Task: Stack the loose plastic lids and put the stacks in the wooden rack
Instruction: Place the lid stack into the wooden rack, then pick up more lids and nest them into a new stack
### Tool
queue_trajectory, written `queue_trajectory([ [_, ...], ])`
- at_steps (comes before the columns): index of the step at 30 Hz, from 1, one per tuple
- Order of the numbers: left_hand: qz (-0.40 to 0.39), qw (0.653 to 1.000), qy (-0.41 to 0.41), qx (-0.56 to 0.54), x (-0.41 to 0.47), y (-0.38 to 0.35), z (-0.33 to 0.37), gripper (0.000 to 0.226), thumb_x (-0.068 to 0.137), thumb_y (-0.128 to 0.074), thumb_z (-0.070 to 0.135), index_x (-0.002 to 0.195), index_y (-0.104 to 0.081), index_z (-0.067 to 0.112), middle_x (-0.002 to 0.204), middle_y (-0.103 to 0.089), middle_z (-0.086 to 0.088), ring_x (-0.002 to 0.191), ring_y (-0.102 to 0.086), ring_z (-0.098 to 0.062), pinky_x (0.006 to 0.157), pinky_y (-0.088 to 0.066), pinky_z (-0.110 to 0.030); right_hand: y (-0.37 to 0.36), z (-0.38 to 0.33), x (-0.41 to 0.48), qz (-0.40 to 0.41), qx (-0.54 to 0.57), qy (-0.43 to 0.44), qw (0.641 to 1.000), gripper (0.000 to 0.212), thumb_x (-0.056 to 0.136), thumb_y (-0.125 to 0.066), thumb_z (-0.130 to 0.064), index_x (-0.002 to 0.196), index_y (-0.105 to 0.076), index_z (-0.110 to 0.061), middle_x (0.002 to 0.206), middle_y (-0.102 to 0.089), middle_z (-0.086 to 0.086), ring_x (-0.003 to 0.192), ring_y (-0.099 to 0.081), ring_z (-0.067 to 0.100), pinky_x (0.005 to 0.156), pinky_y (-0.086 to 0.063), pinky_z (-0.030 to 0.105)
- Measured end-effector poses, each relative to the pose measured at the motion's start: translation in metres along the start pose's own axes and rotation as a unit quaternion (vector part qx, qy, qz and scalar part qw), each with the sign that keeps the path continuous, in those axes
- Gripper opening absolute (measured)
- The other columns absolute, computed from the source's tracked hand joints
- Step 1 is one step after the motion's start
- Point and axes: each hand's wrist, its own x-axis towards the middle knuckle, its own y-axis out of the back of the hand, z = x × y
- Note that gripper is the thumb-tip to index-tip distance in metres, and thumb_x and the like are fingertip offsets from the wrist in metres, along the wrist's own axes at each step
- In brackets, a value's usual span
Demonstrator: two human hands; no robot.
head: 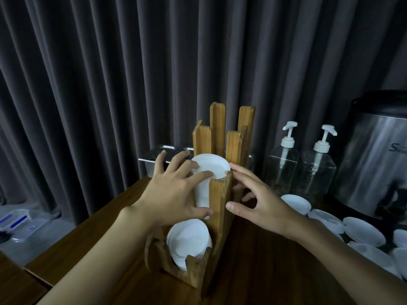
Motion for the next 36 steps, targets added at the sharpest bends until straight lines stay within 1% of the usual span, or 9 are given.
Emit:
queue_trajectory([
  [8,0.050,0.994,0.036,-0.091,-0.001,0.026,0.014,0.086,0.075,-0.048,0.086,0.141,-0.055,0.032,0.146,-0.054,0.000,0.149,-0.032,-0.030,0.119,-0.014,-0.065,0.010,0.002,-0.010,0.025,-0.013,0.011,1.000,0.081,0.080,-0.066,-0.061,0.152,-0.035,-0.038,0.159,-0.020,-0.028,0.125,-0.051,0.002,0.091,-0.054,0.031],
  [15,0.130,0.980,0.026,-0.151,0.024,0.056,0.075,0.055,0.092,-0.046,0.065,0.128,-0.065,0.028,0.138,-0.057,-0.001,0.143,-0.040,-0.027,0.121,-0.023,-0.056,0.035,0.022,-0.048,0.062,-0.008,-0.025,0.998,0.067,0.088,-0.069,-0.046,0.148,-0.042,-0.034,0.152,-0.033,-0.020,0.122,-0.055,0.007,0.090,-0.057,0.035],
  [19,0.195,0.943,-0.009,-0.268,0.041,0.049,0.131,0.039,0.093,-0.058,0.045,0.122,-0.067,0.020,0.126,-0.059,-0.001,0.123,-0.052,-0.020,0.101,-0.044,-0.034,0.058,0.047,-0.083,0.118,-0.031,-0.084,0.989,0.052,0.091,-0.070,-0.031,0.136,-0.046,-0.041,0.137,-0.049,-0.013,0.116,-0.058,0.006,0.092,-0.055,0.031],
  [22,0.142,0.931,0.002,-0.335,0.056,0.018,0.167,0.037,0.093,-0.063,0.040,0.125,-0.065,0.021,0.126,-0.057,0.003,0.118,-0.052,-0.015,0.095,-0.049,-0.032,0.077,0.072,-0.111,0.156,-0.094,-0.135,0.974,0.051,0.093,-0.070,-0.014,0.135,-0.048,-0.033,0.131,-0.056,-0.005,0.112,-0.057,0.003,0.092,-0.047,0.015],
  [23,0.116,0.930,0.012,-0.348,0.061,0.003,0.177,0.038,0.092,-0.066,0.038,0.126,-0.064,0.022,0.127,-0.055,0.004,0.118,-0.052,-0.014,0.097,-0.049,-0.032,0.081,0.080,-0.121,0.158,-0.110,-0.152,0.969,0.049,0.094,-0.069,-0.013,0.136,-0.049,-0.029,0.130,-0.057,-0.005,0.111,-0.055,-0.001,0.090,-0.042,0.008],
  [25,0.056,0.927,0.039,-0.369,0.071,-0.034,0.194,0.044,0.091,-0.070,0.038,0.132,-0.059,0.025,0.133,-0.049,0.005,0.122,-0.049,-0.015,0.101,-0.047,-0.033,0.089,0.097,-0.138,0.161,-0.134,-0.183,0.961,0.046,0.094,-0.068,-0.015,0.136,-0.051,-0.026,0.126,-0.057,-0.008,0.111,-0.054,-0.003,0.087,-0.038,0.005],
  [27,-0.020,0.915,0.075,-0.397,0.084,-0.071,0.209,0.055,0.091,-0.070,0.042,0.140,-0.050,0.028,0.143,-0.041,0.005,0.131,-0.043,-0.018,0.108,-0.044,-0.036,0.096,0.113,-0.152,0.160,-0.149,-0.214,0.952,0.045,0.094,-0.068,-0.020,0.137,-0.053,-0.022,0.124,-0.058,-0.007,0.115,-0.055,0.007,0.088,-0.039,0.011],
  [30,-0.110,0.884,0.141,-0.431,0.105,-0.117,0.225,0.067,0.089,-0.072,0.046,0.146,-0.040,0.030,0.153,-0.032,0.002,0.141,-0.035,-0.022,0.114,-0.039,-0.038,0.106,0.135,-0.158,0.136,-0.180,-0.257,0.940,0.051,0.094,-0.068,-0.032,0.140,-0.051,-0.019,0.126,-0.061,-0.002,0.114,-0.057,0.015,0.092,-0.047,0.029],
  [36,-0.143,0.853,0.190,-0.465,0.134,-0.173,0.236,0.065,0.088,-0.075,0.043,0.144,-0.046,0.026,0.150,-0.037,-0.002,0.140,-0.038,-0.025,0.115,-0.038,-0.042,0.117,0.177,-0.136,0.027,-0.221,-0.332,0.916,0.071,0.086,-0.057,-0.067,0.146,-0.037,-0.034,0.137,-0.056,-0.003,0.126,-0.051,0.023,0.102,-0.043,0.046],
])
